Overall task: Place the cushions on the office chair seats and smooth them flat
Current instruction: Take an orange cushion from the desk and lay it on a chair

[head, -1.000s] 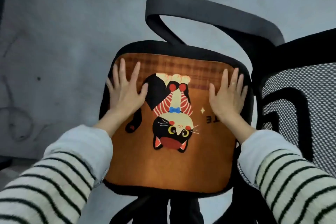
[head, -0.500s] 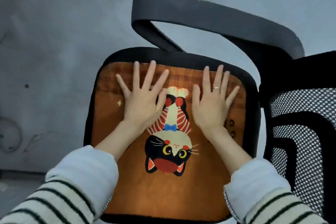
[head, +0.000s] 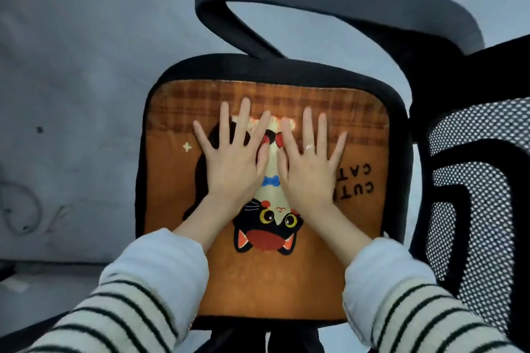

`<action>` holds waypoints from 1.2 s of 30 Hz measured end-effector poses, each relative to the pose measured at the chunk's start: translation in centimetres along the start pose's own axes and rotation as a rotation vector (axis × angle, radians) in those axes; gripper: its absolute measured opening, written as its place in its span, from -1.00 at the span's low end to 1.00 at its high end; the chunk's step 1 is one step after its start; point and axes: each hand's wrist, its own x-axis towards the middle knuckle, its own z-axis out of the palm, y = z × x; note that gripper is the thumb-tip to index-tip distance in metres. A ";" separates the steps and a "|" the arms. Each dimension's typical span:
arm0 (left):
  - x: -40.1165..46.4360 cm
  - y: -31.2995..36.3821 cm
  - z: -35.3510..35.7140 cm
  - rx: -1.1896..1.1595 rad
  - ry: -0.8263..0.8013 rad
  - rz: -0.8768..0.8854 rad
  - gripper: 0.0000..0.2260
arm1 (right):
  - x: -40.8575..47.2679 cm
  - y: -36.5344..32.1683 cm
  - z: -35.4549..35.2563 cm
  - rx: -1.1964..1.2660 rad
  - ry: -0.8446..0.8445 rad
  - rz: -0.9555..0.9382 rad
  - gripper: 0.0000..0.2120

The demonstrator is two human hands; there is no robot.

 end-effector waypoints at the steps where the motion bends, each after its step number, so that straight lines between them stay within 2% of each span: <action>1: -1.3 0.0 0.3 -0.005 -0.018 -0.010 -0.54 | -1.7 0.0 0.4 -0.011 -0.015 -0.036 -0.52; 4: -4.1 0.0 2.0 0.030 -0.040 -0.004 -0.53 | -4.7 0.6 2.2 -0.061 -0.017 -0.098 -0.52; 8: -3.8 -0.1 2.2 0.051 -0.022 0.004 -0.54 | -4.3 0.7 2.3 -0.085 0.007 -0.088 -0.52; 12: -4.2 -0.6 0.6 0.036 -0.098 0.038 -0.55 | -4.6 1.0 0.5 -0.062 -0.081 -0.115 -0.52; 15: -4.4 -3.6 -0.7 0.032 -0.120 0.006 -0.55 | -4.4 3.6 -1.5 0.062 -0.129 0.033 -0.50; 18: -4.4 -7.0 -0.6 0.078 -0.121 0.019 -0.52 | -4.0 6.1 -1.4 0.113 -0.082 0.196 -0.50; 22: -4.0 -7.8 0.9 0.099 -0.048 0.051 -0.51 | -4.2 6.0 0.9 -0.034 0.035 0.180 -0.49; 27: -4.2 -7.8 0.9 0.099 -0.046 0.048 -0.51 | -4.3 6.3 0.8 -0.021 0.021 0.175 -0.50; 29: -4.7 -7.3 0.3 0.087 -0.060 0.006 -0.51 | -5.0 6.2 0.1 0.035 -0.008 0.195 -0.50; 33: -8.5 -5.1 0.9 0.024 -0.053 -0.198 -0.51 | -8.9 5.6 0.2 0.118 -0.025 0.318 -0.49; 36: -10.2 -4.4 2.7 0.038 -0.021 -0.277 -0.49 | -11.0 5.2 2.0 0.032 0.012 0.335 -0.49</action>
